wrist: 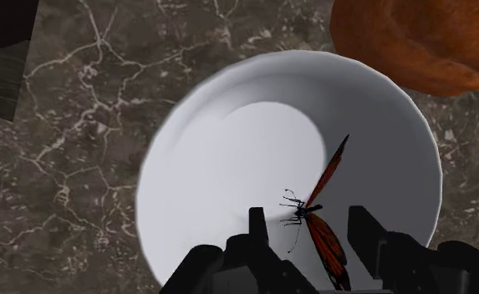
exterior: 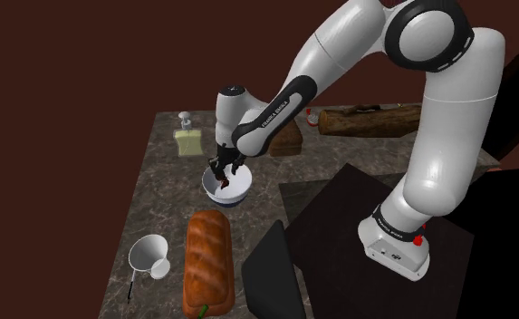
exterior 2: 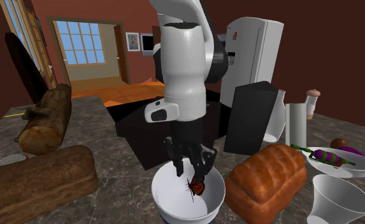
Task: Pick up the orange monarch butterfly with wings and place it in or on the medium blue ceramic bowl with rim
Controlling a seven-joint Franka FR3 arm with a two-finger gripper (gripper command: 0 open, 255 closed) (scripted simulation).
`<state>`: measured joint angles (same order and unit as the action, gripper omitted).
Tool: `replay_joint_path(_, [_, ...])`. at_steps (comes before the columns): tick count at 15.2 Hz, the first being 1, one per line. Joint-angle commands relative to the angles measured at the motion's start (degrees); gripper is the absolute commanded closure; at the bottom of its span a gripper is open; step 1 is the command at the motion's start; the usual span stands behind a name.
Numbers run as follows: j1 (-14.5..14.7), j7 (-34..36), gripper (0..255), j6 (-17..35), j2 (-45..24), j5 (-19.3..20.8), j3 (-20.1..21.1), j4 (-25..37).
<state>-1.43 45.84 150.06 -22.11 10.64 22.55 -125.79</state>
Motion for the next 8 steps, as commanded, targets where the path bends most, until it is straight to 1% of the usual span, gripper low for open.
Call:
replay_joint_path(1, [0.0,0.0,0,0.0,0.0,0.0,0.0,0.0])
replay_joint_path(5, [0.0,0.0,0,0.0,0.0,0.0,0.0,0.0])
replay_joint_path(8, [-2.0,-2.4,0,-4.4,5.2,-3.5,2.3,-0.5])
